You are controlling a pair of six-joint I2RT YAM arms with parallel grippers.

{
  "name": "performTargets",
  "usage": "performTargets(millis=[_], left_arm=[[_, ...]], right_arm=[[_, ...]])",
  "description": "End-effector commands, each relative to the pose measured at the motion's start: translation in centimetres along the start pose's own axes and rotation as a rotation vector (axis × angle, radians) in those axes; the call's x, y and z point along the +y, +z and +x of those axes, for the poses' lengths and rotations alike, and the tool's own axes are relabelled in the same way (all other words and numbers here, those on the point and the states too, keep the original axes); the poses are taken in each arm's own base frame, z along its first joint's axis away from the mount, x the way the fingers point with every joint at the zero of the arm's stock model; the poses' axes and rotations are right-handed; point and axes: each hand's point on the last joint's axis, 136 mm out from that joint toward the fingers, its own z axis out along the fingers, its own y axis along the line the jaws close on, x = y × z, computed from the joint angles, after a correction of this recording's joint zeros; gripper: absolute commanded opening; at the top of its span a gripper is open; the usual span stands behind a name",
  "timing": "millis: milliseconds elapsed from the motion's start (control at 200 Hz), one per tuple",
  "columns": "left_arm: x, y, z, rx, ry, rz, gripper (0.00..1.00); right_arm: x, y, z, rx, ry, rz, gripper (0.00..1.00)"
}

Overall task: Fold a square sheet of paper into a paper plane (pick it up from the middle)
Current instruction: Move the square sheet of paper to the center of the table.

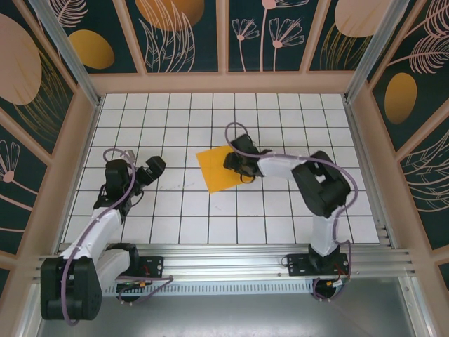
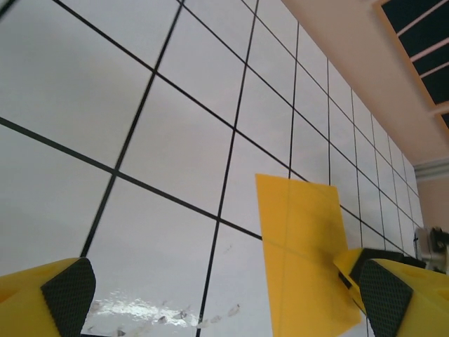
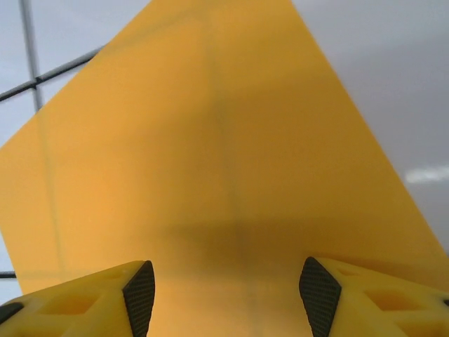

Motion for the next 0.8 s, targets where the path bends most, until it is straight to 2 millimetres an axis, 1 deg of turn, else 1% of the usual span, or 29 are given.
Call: performTargets(millis=[0,80,165,195,260,265,280,285,340,390,455,611,676,736,796], left_arm=[[-1.7,0.8,1.3,0.060,0.011,0.094,0.99],[-2.3,1.4,2.5,0.103,0.034,0.102,0.99],[-2.8,1.7,3.5,0.138,0.047,0.110,0.99],[-2.9,1.7,3.8,0.147,0.048,0.114,0.99],[-3.0,1.6,4.2,0.160,0.054,0.117,0.99],[-3.0,1.6,4.2,0.160,0.054,0.117,0.98],[-3.1,1.5,4.3,0.159,0.056,0.119,0.99],[-3.1,1.5,4.3,0.160,0.056,0.120,0.99],[-3.3,1.3,4.4,0.158,0.060,0.132,0.98],[-3.6,1.1,4.6,0.162,0.063,0.150,0.99],[-3.9,1.0,4.9,0.172,0.068,0.165,0.98],[-4.4,0.9,5.6,0.202,0.075,0.186,0.98],[-4.6,0.8,5.8,0.212,0.077,0.195,0.99],[-4.7,0.7,6.1,0.222,0.079,0.199,0.98],[-4.8,0.6,6.2,0.225,0.083,0.201,0.98]], right_arm=[[-4.9,-1.0,4.9,0.063,0.131,0.114,0.62],[-3.3,-2.9,4.4,0.049,0.113,0.059,0.62],[-1.5,-4.8,3.1,0.011,0.039,0.032,0.65],[-0.7,-5.3,2.7,0.011,0.003,0.017,0.66],[0.7,-5.5,2.4,0.046,-0.119,-0.001,0.68],[0.4,-5.4,2.7,0.057,-0.131,0.010,0.68],[0.9,-5.4,2.5,0.060,-0.162,0.006,0.68],[0.6,-5.4,2.7,0.068,-0.172,0.015,0.68],[0.9,-4.8,3.1,0.112,-0.267,0.030,0.69],[0.3,-4.2,3.3,0.139,-0.308,0.075,0.69],[0.6,-3.4,3.7,0.174,-0.351,0.070,0.69],[-0.3,-1.1,3.2,0.188,-0.338,0.124,0.70],[-0.5,-0.6,3.0,0.191,-0.318,0.132,0.70],[-0.9,-0.2,3.4,0.202,-0.287,0.143,0.70],[-1.4,-0.1,4.4,0.223,-0.239,0.143,0.70]])
